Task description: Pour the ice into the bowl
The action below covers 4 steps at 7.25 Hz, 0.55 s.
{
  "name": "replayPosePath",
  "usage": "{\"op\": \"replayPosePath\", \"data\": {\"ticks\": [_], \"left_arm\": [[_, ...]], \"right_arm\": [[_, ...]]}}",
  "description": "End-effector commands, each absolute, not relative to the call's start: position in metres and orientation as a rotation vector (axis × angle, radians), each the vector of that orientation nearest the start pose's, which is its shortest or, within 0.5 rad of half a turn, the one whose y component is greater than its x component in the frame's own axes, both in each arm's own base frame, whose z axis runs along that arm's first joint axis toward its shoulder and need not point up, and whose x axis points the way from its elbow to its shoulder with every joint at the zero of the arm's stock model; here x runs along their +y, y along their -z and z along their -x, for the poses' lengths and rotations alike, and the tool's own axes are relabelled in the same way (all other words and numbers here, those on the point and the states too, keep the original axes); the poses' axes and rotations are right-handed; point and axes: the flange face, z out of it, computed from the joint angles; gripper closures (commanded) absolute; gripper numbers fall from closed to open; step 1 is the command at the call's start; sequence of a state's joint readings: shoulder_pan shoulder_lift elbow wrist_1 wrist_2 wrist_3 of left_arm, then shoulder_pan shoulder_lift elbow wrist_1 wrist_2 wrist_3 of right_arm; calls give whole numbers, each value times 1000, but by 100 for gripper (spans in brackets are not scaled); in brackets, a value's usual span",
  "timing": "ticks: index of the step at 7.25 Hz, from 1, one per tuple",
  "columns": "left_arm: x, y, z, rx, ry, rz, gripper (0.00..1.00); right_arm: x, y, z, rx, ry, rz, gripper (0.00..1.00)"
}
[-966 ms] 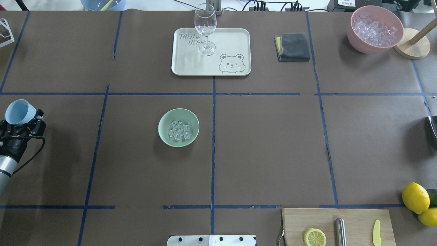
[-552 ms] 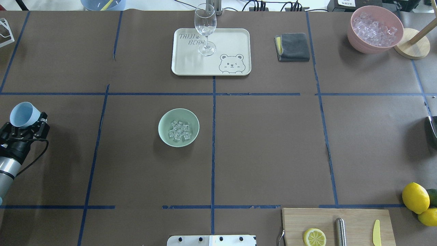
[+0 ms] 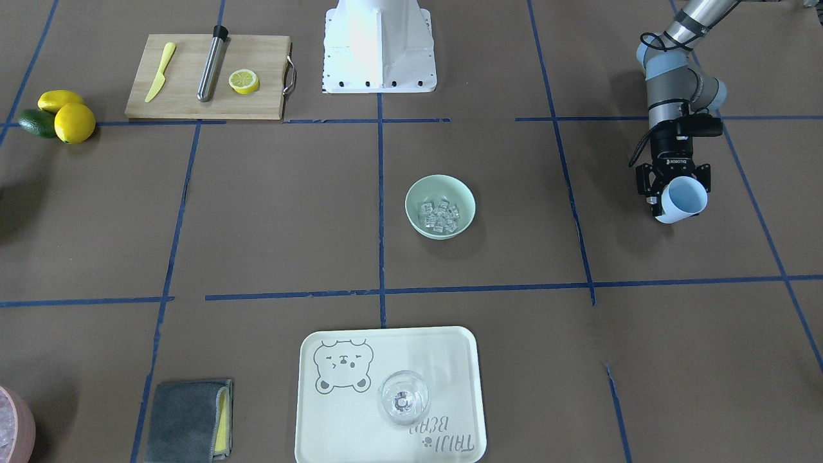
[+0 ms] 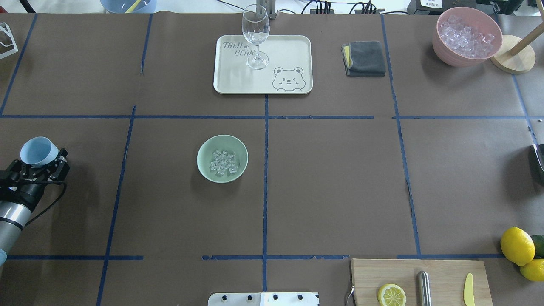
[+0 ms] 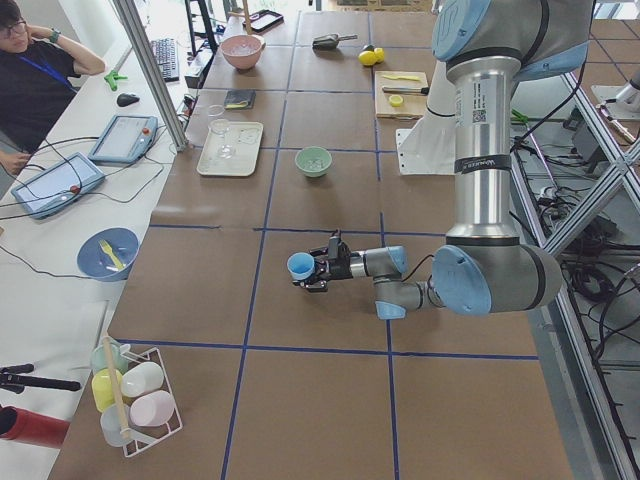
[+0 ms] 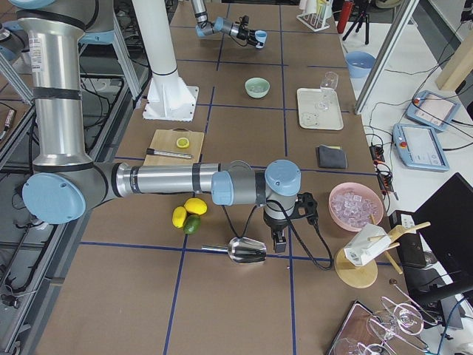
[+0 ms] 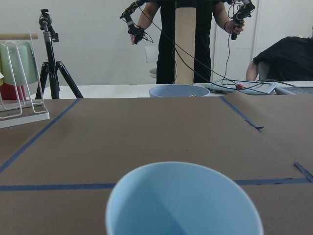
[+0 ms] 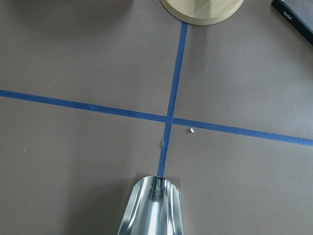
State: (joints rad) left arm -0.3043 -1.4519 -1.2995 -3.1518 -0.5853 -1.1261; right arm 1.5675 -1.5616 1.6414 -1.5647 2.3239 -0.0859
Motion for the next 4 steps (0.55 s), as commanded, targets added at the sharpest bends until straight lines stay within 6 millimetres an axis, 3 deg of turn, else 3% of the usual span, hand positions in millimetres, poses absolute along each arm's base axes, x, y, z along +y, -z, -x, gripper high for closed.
{"op": "replayPosePath", "data": {"ticks": [1,2,4], "left_arm": [[-325,-660,-312,692,460,-1198,0],[-325,-655,-305,696,466,-1205,0],[-315,-641,-265,735,480,-1212,0]], "right_arm": [[-501,-619,-63,-749,119,-114,0],[-501,-619,-64,-749,116,-114,0],[-501,-619,-64,-749,117,-115,0]]}}
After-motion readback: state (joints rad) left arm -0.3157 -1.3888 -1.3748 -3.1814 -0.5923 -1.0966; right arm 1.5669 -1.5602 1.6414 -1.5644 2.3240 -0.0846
